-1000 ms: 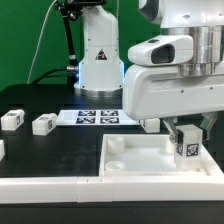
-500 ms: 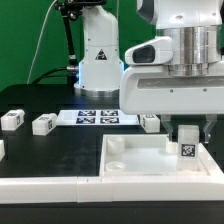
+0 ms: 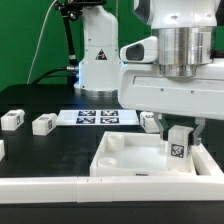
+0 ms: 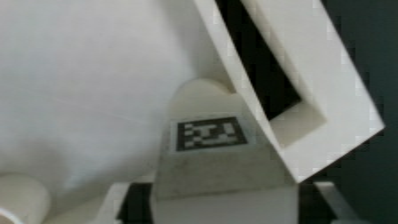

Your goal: Assemble one leg

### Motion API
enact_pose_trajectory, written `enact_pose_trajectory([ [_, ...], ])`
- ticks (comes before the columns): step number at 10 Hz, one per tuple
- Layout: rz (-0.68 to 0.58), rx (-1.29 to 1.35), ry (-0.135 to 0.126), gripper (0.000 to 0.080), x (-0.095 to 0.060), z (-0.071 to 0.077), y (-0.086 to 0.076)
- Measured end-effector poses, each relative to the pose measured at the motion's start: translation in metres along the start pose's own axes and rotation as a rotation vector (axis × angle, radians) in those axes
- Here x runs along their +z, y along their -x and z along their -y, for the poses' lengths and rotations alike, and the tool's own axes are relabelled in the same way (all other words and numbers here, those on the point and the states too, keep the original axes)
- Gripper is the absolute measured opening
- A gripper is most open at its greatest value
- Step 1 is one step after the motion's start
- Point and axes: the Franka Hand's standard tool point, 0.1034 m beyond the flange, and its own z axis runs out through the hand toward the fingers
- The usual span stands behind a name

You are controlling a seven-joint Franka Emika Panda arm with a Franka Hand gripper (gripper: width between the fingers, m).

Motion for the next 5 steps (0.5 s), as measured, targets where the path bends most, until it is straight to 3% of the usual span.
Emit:
enact_pose_trajectory([
  [1, -0.001, -0.001, 0.002, 0.0301, 0.0, -0.0006, -0.0004],
  [2, 0.0, -0.002, 0.001, 0.0357, 0.0001, -0.0003, 0.0],
  [3, 0.0, -0.002, 0.001, 0.0556, 0.0002, -0.0003, 0.0],
  [4, 0.0, -0.002, 0.001, 0.062, 0.0002, -0.0003, 0.0],
  [5, 0.0, -0.002, 0.001, 0.062, 0.0002, -0.0003, 0.0],
])
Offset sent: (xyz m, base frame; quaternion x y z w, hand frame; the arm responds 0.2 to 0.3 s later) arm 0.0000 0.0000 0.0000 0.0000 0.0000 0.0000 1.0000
